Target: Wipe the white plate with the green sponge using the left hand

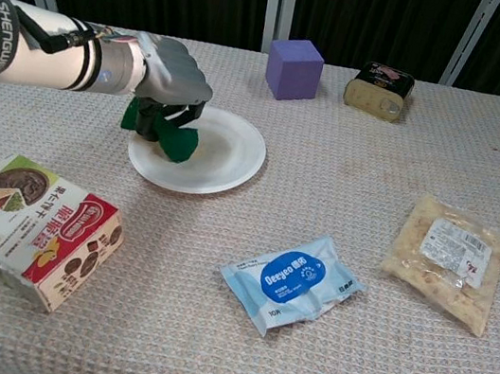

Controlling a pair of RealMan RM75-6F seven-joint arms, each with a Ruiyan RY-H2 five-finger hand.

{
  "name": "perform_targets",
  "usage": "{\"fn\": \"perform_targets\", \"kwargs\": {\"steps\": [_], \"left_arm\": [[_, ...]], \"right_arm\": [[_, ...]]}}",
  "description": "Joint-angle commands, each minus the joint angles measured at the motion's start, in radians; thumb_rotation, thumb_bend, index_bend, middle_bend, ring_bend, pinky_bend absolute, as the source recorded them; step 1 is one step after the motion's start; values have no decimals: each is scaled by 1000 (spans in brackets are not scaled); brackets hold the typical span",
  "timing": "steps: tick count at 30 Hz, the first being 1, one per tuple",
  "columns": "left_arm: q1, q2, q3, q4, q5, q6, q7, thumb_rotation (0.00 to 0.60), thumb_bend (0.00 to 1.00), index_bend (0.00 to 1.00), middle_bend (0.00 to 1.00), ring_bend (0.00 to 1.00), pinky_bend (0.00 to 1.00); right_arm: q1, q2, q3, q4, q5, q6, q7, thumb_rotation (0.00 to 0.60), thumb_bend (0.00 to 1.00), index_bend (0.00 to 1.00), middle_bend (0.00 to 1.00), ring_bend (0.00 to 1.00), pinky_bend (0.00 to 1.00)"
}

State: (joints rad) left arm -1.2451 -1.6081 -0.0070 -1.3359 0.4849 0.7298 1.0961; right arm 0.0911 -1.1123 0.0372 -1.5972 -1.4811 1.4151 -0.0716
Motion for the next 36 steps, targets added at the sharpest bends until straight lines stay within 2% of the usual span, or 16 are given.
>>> {"fn": "perform_targets", "kwargs": {"steps": [1,4,7,18,29,36], "left_arm": [[-16,35,7,-57,3,36,-6,600,411,605,653,583,615],[-31,63,2,-111,13,65,-10,600,413,605,653,584,615],[-52,57,8,-113,-1,65,-2,600,416,605,653,583,616],[-110,-56,71,27,-109,26,38,600,418,611,656,584,617],[-107,46,55,-74,-87,93,-24,600,418,611,657,584,619],[-110,-28,94,27,-131,38,-12,600,418,614,658,584,619]], "right_arm": [[-1,0,0,0,-1,3,1,600,153,47,135,25,4],[-1,-3,-2,1,-3,2,1,600,154,47,135,25,4],[-1,-7,-3,4,-3,-1,2,600,154,47,135,24,4],[-5,-3,-3,11,4,-2,12,600,154,47,136,25,4],[-9,-9,-6,27,-17,14,39,600,154,60,141,24,3],[-10,-11,-7,32,-13,9,45,600,154,61,141,24,4]]}}
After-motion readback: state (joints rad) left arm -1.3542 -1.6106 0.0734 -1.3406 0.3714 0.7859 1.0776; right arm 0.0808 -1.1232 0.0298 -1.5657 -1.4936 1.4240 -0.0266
